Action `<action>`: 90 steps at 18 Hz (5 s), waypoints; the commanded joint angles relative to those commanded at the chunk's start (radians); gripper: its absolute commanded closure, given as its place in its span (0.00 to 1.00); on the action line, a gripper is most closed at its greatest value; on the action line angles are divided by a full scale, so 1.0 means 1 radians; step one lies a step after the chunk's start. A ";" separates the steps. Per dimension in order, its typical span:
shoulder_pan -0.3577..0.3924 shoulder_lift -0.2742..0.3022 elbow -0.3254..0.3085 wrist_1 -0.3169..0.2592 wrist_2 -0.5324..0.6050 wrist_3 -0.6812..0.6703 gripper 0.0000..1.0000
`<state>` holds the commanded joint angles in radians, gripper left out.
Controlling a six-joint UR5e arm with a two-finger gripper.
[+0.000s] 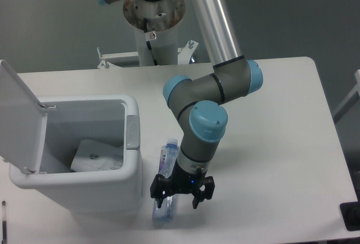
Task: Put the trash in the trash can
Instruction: 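Move the open gripper over the clear water bottle, then lower the gripper and close it around the water bottle, then lift the water bottle and carry it over the trash can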
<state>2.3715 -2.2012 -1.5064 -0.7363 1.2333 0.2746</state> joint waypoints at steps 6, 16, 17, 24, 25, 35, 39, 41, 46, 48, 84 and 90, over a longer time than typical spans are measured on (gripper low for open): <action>-0.014 -0.028 0.006 0.018 0.034 0.003 0.00; -0.038 -0.052 0.005 0.025 0.038 0.003 0.00; -0.041 -0.051 0.003 0.025 0.050 0.003 0.00; -0.060 -0.061 0.006 0.023 0.089 0.002 0.00; -0.060 -0.061 0.005 0.023 0.094 0.002 0.00; -0.058 -0.069 0.003 0.023 0.117 0.005 0.21; -0.058 -0.069 0.000 0.025 0.121 0.005 0.29; -0.058 -0.069 -0.002 0.025 0.135 0.005 0.29; -0.058 -0.066 -0.006 0.025 0.137 0.005 0.30; -0.058 -0.064 -0.005 0.025 0.137 0.005 0.34; 0.158 0.048 0.171 0.026 -0.050 0.029 0.40; 0.215 0.069 0.346 0.026 -0.173 -0.095 0.41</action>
<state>2.5862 -2.1323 -1.1600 -0.7102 1.0601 0.1796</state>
